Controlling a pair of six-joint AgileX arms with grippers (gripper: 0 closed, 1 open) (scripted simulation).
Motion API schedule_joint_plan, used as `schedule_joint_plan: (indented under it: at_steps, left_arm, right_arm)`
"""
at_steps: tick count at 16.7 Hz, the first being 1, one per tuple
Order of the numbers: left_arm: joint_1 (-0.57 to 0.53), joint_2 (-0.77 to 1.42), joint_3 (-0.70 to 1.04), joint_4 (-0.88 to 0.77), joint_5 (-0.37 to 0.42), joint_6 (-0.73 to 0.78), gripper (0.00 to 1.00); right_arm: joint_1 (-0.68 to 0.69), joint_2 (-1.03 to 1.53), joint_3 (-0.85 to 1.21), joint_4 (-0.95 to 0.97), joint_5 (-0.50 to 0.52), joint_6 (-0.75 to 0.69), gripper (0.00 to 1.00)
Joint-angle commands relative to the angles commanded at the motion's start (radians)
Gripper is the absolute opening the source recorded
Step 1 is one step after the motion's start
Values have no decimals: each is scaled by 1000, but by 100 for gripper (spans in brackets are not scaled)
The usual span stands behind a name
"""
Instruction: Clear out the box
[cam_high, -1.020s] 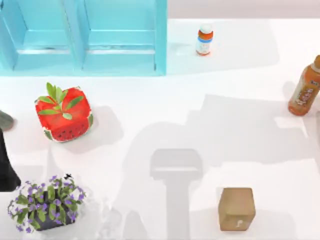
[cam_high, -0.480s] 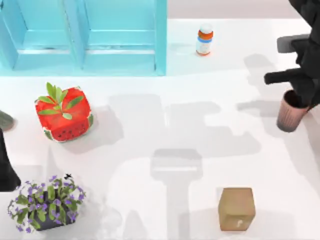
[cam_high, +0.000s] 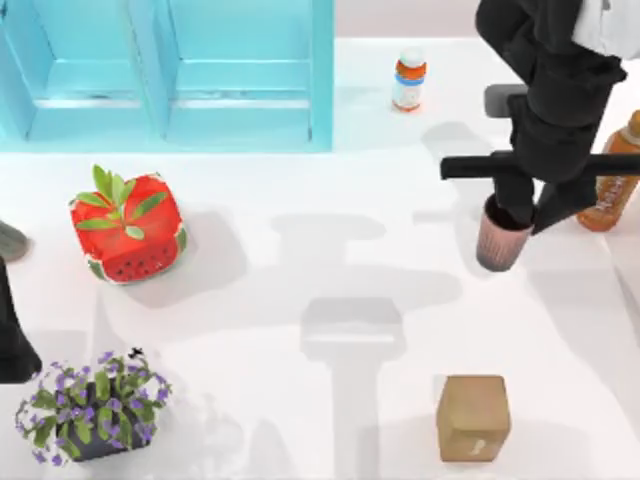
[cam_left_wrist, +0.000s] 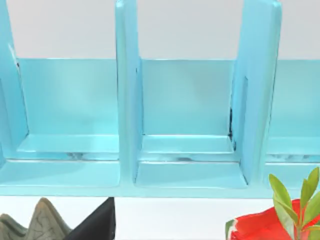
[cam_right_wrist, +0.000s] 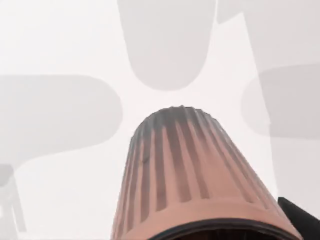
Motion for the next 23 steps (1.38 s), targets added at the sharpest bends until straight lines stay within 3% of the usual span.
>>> schedule_joint_plan:
  at_steps: [17, 23]
  left_arm:
    - [0, 0, 0, 0, 0, 0, 100]
    - [0, 0, 0, 0, 0, 0, 100]
  right_arm:
    - [8, 39, -122, 160, 0, 9, 0]
    - [8, 39, -122, 160, 0, 9, 45]
